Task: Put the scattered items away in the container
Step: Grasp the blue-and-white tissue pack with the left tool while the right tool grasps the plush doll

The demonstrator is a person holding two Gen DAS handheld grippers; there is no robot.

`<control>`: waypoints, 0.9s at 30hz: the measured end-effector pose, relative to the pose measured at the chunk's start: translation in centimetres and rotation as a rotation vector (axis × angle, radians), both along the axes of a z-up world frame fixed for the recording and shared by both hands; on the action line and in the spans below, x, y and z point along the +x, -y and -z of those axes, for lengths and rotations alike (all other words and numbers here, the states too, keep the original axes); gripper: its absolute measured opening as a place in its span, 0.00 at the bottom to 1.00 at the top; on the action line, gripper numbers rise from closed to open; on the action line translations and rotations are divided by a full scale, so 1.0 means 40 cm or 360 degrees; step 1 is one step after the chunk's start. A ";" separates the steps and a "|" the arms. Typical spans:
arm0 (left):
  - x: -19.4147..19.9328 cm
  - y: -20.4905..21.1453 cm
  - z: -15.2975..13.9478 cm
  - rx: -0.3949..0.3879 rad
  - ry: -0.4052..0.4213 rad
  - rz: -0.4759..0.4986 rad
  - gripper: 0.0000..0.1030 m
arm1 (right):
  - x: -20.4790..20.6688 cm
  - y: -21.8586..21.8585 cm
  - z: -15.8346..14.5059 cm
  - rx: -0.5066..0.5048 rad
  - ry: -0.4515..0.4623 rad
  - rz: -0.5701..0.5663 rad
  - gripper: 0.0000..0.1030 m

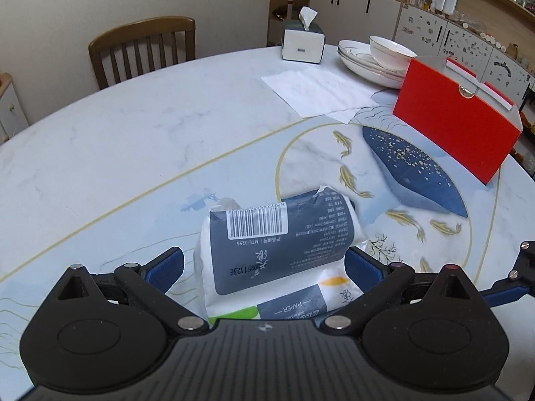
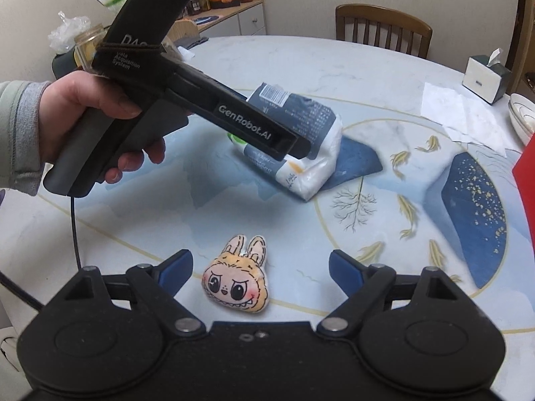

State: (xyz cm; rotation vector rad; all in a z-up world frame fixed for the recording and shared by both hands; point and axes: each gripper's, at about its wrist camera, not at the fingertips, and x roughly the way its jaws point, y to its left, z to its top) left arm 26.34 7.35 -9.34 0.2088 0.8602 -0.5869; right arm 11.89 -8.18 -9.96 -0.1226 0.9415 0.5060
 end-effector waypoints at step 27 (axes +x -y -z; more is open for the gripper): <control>0.012 0.004 0.021 -0.0160 -0.0041 -0.0062 0.49 | -0.014 -0.037 0.055 -0.0174 -0.0021 -0.0204 0.62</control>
